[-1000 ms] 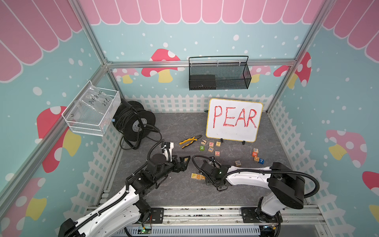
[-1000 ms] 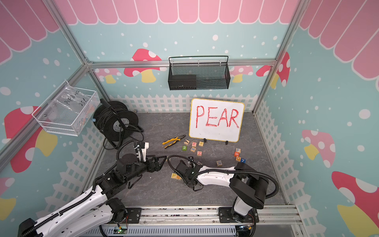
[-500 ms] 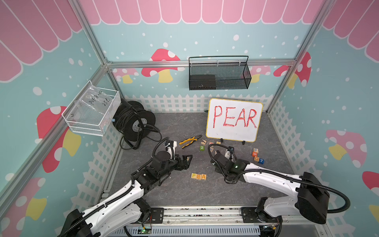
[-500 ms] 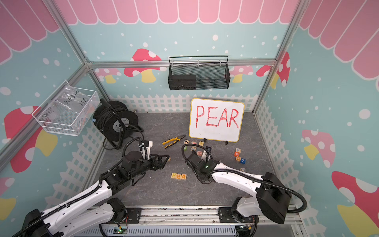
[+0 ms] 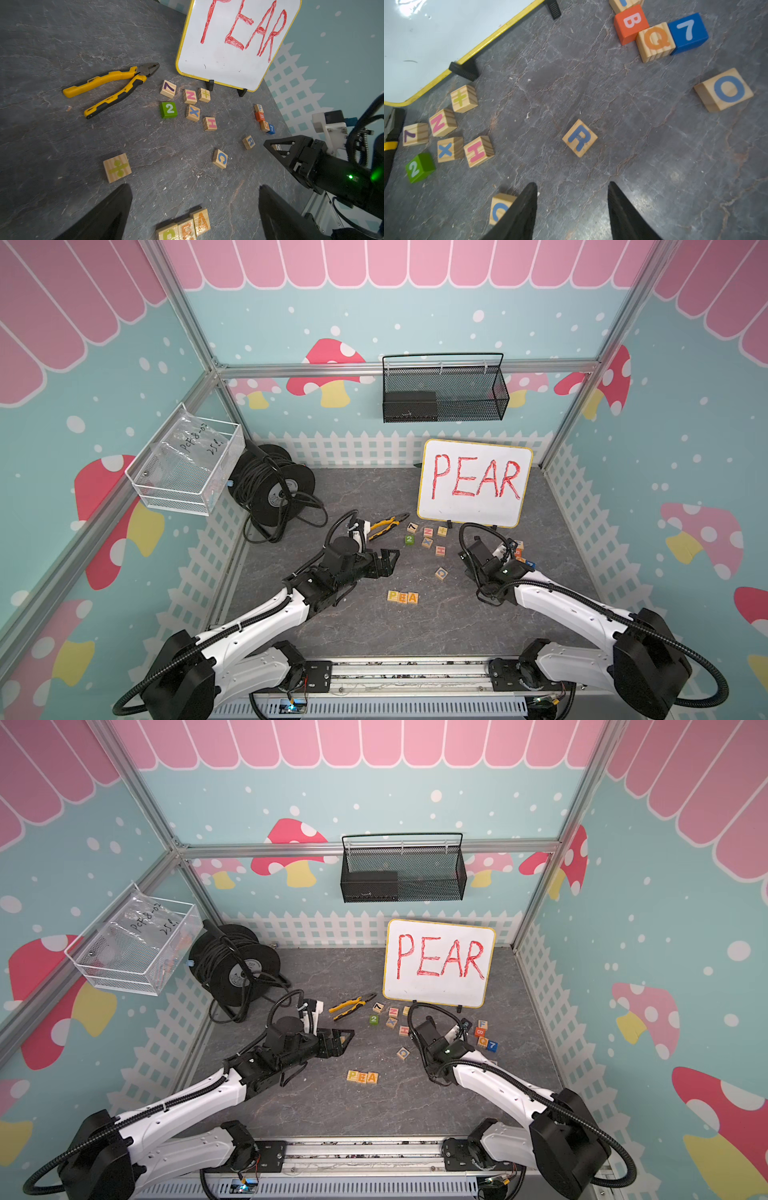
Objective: Spell the uppercase word “pear” with letter blocks
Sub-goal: Pick up the letter block from the center of the board.
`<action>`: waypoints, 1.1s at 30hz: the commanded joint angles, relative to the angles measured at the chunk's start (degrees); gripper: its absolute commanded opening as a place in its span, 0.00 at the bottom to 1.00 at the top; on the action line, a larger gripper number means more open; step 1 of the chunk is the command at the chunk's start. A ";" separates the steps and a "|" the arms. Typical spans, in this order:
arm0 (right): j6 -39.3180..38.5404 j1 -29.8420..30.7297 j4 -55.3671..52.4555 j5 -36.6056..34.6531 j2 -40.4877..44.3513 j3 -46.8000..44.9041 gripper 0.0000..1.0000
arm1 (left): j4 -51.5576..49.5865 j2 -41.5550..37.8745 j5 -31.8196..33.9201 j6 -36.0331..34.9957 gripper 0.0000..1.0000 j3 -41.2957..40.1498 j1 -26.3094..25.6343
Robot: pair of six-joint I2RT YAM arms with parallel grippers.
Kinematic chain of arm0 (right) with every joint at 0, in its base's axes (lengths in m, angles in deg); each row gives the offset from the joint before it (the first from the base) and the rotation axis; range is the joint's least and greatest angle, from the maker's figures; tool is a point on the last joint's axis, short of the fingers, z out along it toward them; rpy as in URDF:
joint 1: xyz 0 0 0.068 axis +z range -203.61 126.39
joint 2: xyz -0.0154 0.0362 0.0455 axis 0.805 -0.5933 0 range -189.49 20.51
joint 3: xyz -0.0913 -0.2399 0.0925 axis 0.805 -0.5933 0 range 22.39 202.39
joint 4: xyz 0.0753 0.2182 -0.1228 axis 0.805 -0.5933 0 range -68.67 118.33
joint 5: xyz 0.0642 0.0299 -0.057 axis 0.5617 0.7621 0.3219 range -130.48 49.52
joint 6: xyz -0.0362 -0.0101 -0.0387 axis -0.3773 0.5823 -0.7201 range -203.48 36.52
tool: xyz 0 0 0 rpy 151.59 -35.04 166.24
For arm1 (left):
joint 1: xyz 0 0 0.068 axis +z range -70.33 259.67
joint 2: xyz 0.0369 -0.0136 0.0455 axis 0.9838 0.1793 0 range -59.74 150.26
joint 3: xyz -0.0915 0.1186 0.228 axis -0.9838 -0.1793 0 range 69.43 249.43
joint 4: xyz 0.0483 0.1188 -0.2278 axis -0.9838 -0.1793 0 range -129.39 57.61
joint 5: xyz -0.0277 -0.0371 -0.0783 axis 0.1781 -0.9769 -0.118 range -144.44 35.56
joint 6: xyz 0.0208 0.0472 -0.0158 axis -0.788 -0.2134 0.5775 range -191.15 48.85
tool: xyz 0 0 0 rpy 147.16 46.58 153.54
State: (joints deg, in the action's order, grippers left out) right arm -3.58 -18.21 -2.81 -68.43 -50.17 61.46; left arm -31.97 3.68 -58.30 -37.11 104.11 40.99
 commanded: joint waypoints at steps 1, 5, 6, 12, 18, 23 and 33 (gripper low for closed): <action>-1.87 -1.83 2.09 0.20 -2.36 1.33 0.56 | 3.06 1.37 -2.06 -0.07 0.97 1.79 0.09; -2.38 -4.47 2.69 1.79 -3.97 1.54 0.56 | 4.30 2.72 -3.69 0.76 0.97 1.01 0.09; -2.55 -4.98 3.25 2.26 -4.18 1.32 0.56 | 4.46 2.92 -3.70 0.76 0.97 0.85 0.09; -3.30 -7.13 11.96 5.44 -4.57 -2.23 0.60 | 4.35 2.87 -3.20 0.06 0.97 0.83 0.08; -3.33 -7.80 11.00 6.17 -9.05 -0.67 0.61 | 3.53 2.59 -2.55 -0.50 0.97 0.66 0.10; -3.35 -7.90 10.28 5.91 -11.19 0.04 0.61 | 3.18 2.41 -2.21 -0.73 0.97 0.73 0.10; -4.29 -7.91 10.82 4.70 -14.11 0.75 0.61 | 3.11 3.25 -2.20 -0.89 0.97 1.01 0.17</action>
State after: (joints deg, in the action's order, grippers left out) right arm -7.60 -25.88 8.27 -62.15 -63.32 60.82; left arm -28.77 6.50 -61.10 -37.11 104.35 40.99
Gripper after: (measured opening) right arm 0.611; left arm 0.972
